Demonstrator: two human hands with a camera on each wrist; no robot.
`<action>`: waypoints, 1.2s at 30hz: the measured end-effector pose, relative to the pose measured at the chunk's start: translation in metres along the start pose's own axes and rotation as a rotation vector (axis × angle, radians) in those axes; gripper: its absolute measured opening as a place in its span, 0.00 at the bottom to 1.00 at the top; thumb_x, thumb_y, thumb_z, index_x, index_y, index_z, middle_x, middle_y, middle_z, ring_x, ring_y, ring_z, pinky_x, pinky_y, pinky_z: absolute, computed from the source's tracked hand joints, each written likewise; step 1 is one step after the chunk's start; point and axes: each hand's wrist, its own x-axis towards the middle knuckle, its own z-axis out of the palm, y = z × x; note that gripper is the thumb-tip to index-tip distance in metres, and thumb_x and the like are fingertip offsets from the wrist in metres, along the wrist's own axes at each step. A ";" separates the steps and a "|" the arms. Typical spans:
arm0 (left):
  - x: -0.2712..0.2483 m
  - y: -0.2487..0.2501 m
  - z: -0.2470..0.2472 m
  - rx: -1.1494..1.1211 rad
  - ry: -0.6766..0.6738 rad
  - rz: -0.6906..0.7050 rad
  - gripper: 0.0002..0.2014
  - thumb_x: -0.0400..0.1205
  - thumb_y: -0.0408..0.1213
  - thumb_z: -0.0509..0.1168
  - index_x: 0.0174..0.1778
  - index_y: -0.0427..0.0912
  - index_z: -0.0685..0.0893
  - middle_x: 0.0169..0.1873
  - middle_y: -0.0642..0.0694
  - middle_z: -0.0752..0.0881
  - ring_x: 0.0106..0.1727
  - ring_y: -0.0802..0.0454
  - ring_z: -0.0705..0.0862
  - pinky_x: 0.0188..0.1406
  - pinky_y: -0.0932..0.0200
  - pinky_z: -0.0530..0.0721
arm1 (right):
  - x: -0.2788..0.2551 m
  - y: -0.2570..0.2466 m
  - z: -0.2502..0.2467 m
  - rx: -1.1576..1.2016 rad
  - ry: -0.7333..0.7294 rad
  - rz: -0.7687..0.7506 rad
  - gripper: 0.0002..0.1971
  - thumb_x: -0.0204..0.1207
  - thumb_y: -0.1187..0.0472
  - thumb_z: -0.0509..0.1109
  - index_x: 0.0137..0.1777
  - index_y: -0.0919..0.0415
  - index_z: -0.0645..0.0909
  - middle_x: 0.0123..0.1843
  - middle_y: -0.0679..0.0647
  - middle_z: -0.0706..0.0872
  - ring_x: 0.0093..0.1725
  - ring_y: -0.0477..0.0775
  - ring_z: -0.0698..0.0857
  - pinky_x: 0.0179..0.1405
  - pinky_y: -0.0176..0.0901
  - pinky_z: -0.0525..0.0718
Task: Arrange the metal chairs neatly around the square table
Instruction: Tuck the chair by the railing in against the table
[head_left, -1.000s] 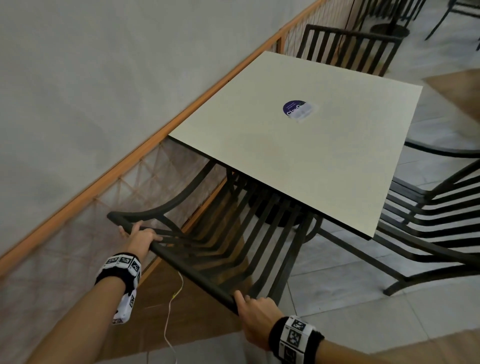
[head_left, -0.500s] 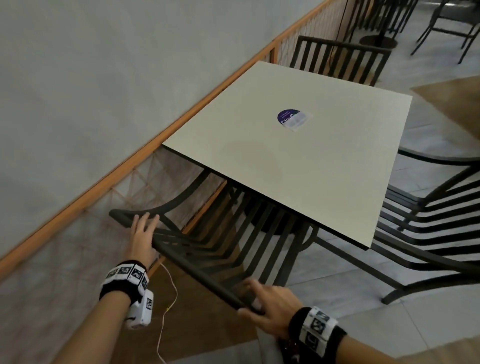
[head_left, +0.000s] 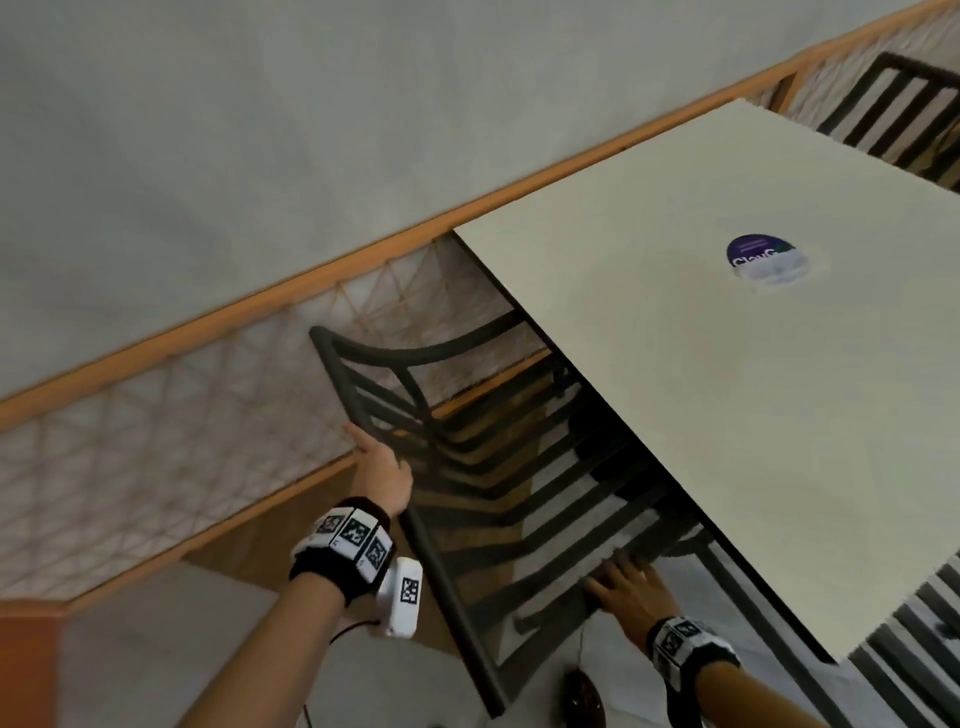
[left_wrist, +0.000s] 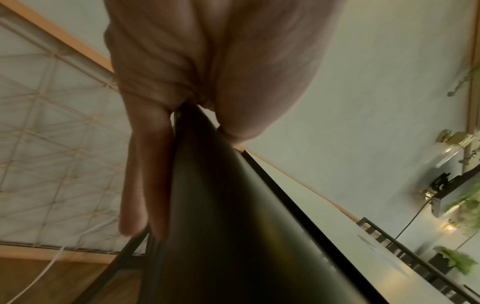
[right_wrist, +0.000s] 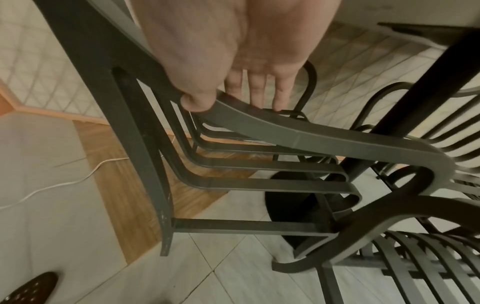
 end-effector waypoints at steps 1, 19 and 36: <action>-0.001 0.002 0.000 0.037 0.011 0.006 0.42 0.84 0.33 0.56 0.76 0.39 0.24 0.80 0.28 0.57 0.43 0.41 0.84 0.34 0.59 0.78 | 0.005 0.003 -0.001 -0.044 -0.017 -0.014 0.47 0.36 0.49 0.87 0.62 0.38 0.73 0.53 0.55 0.90 0.55 0.64 0.87 0.48 0.67 0.86; 0.025 0.011 -0.002 0.063 -0.025 0.060 0.45 0.83 0.33 0.57 0.75 0.43 0.22 0.77 0.29 0.65 0.49 0.40 0.86 0.41 0.53 0.84 | -0.003 0.011 -0.048 -0.067 0.082 -0.255 0.24 0.75 0.59 0.66 0.65 0.41 0.60 0.58 0.64 0.82 0.59 0.73 0.78 0.60 0.82 0.70; -0.008 0.015 -0.002 -0.073 -0.066 0.070 0.47 0.82 0.43 0.62 0.77 0.52 0.26 0.77 0.36 0.70 0.63 0.39 0.83 0.63 0.44 0.83 | -0.016 0.020 -0.038 -0.041 0.144 -0.271 0.36 0.65 0.57 0.78 0.69 0.50 0.63 0.65 0.67 0.81 0.63 0.73 0.80 0.58 0.68 0.82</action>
